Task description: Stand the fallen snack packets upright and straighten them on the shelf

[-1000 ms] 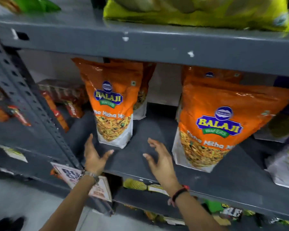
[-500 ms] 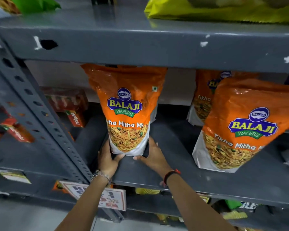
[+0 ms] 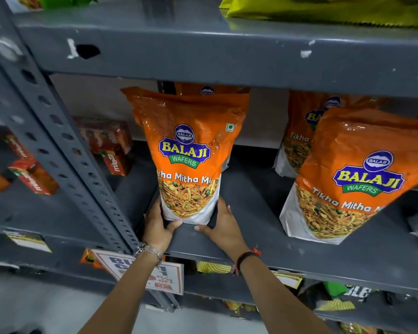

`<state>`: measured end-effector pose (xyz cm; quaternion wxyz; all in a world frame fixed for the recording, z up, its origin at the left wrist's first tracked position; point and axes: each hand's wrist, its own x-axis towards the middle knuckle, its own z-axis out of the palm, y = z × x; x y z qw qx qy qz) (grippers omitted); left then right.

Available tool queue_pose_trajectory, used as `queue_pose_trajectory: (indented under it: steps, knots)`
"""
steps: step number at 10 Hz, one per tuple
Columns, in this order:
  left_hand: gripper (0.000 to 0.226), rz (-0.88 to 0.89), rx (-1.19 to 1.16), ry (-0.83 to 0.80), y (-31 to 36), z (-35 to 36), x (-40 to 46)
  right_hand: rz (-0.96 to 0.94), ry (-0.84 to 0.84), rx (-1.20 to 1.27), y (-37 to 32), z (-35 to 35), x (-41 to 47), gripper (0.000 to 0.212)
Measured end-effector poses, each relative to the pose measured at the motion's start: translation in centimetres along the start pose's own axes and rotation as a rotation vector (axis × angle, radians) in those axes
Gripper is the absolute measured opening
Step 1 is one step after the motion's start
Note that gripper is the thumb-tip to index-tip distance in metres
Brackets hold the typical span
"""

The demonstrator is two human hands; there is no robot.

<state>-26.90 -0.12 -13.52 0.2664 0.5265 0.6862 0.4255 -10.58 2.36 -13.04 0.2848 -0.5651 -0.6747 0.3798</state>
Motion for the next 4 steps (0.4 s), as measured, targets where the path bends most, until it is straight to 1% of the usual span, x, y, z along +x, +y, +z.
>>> queue_pose_trajectory:
  steps: [1,2,3,4]
  knots:
    - [0.072,-0.005,0.033,0.002,-0.4,0.1,-0.1,-0.002,-0.002,-0.015,0.1,0.0,0.0,0.078]
    - [0.074,0.006,0.055,-0.008,-0.1,0.0,-0.3,-0.003,-0.039,0.001,-0.2,-0.3,-0.1,0.083]
    - [0.08,0.057,0.056,0.009,0.0,0.1,-1.0,-0.018,-0.052,0.121,-0.3,-0.8,-0.6,0.096]
    - [0.077,0.16,0.123,0.125,1.1,0.0,-2.7,-0.037,0.135,0.174,-0.5,-2.4,-2.9,0.09]
